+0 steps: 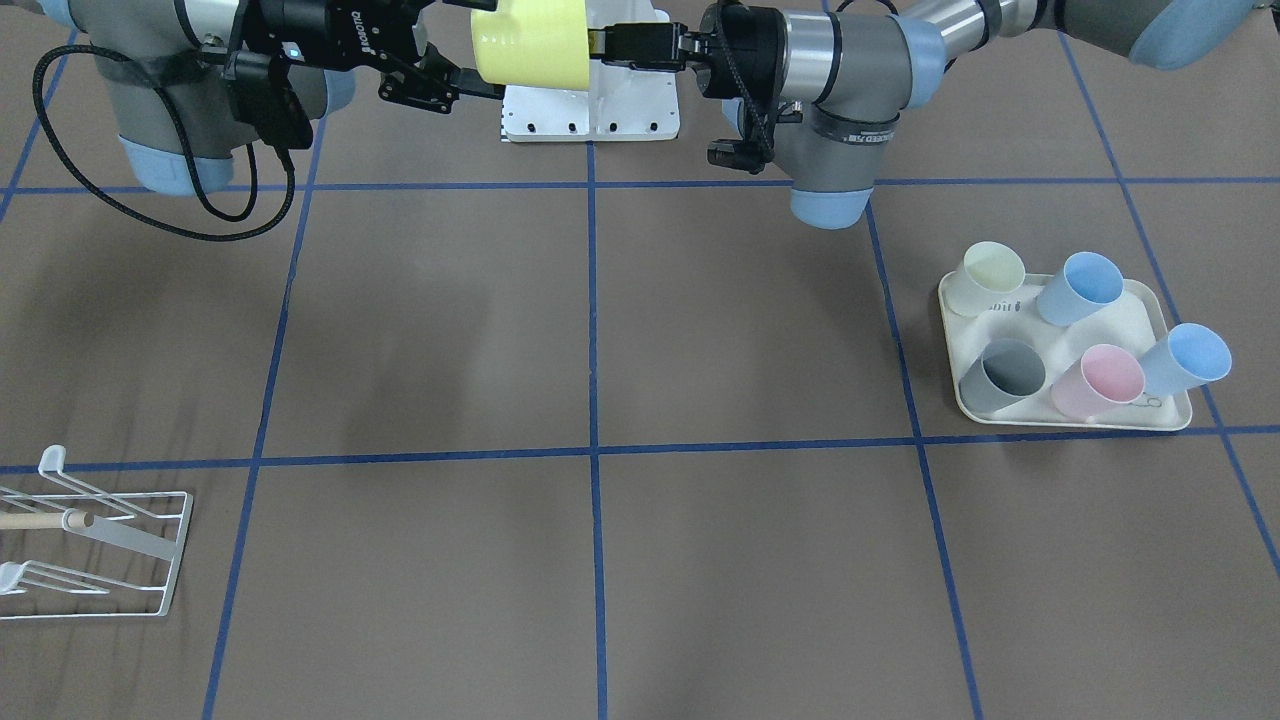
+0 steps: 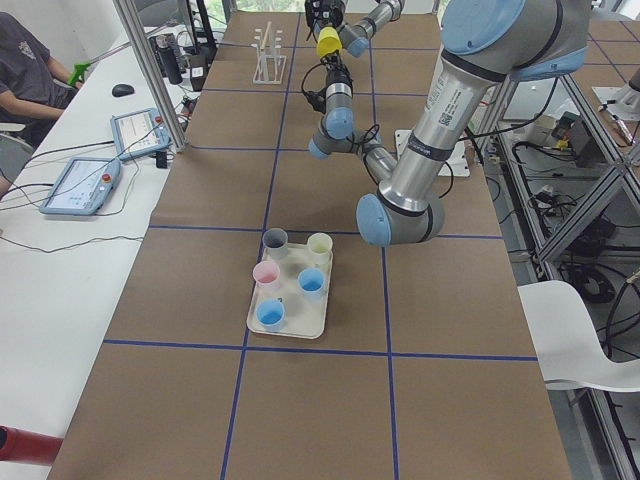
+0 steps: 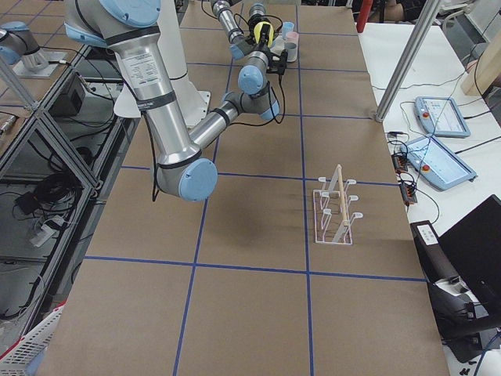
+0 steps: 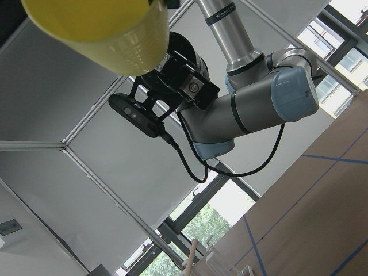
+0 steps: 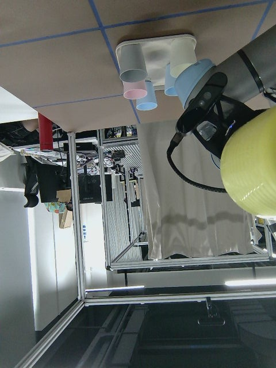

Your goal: Transfer IKEA cup to right arm and place on rack

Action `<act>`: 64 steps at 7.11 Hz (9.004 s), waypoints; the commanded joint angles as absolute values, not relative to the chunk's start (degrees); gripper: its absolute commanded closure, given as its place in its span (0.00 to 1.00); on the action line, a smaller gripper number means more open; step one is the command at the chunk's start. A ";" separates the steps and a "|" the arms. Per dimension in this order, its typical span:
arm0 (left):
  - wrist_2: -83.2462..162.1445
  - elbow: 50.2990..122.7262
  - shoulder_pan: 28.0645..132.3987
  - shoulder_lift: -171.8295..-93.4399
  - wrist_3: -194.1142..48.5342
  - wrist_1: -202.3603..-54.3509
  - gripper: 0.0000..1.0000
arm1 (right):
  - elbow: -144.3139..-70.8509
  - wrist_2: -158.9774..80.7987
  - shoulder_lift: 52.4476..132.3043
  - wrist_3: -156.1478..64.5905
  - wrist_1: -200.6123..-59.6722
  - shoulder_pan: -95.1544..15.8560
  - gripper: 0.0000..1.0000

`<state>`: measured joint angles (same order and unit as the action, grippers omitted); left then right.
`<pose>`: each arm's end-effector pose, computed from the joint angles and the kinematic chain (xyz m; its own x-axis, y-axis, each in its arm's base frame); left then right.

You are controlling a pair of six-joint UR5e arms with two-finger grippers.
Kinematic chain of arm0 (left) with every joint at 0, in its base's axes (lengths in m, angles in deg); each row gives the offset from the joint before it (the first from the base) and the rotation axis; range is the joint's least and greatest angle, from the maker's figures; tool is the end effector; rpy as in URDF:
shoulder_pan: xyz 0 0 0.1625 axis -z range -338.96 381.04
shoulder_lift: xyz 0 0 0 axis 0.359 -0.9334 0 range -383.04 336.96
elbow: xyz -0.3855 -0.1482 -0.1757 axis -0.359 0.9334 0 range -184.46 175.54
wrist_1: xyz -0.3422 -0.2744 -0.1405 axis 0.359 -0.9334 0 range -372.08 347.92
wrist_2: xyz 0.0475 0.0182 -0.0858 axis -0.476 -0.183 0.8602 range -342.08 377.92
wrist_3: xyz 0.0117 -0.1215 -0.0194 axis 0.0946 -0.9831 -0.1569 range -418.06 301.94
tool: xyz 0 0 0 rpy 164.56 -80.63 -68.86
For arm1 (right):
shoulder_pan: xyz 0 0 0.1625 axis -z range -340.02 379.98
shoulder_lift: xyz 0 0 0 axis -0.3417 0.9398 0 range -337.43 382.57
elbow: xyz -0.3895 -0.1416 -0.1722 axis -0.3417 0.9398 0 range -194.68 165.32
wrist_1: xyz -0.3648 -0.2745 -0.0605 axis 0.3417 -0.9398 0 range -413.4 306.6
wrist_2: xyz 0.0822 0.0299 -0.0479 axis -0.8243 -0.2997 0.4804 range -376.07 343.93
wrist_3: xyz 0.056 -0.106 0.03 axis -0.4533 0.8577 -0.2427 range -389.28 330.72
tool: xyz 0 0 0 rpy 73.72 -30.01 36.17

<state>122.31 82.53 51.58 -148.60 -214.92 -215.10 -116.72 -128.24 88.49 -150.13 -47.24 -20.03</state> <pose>0.4802 -0.4024 0.1353 -0.6204 -0.6682 -0.4107 -0.5075 0.7412 -0.4394 -0.3707 -0.4243 0.1617 -0.6379 0.0844 0.7654 -0.0633 0.9849 -0.1614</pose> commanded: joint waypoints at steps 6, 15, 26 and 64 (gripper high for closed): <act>118.65 82.12 50.66 -149.08 -214.33 -215.10 0.67 | -116.80 -127.86 88.49 -150.13 -46.28 -19.66 0.75; 121.77 84.93 63.17 -139.07 -214.15 -212.92 0.01 | -116.11 -128.21 94.19 -148.65 -41.35 -22.71 0.79; 140.96 84.14 75.09 -131.15 -144.20 -173.36 0.00 | -114.48 -151.95 103.42 -81.99 -103.02 -54.80 0.74; 151.69 70.16 97.41 -116.56 -75.46 -140.84 0.05 | -116.01 -148.52 97.98 -68.56 -131.53 -49.28 0.01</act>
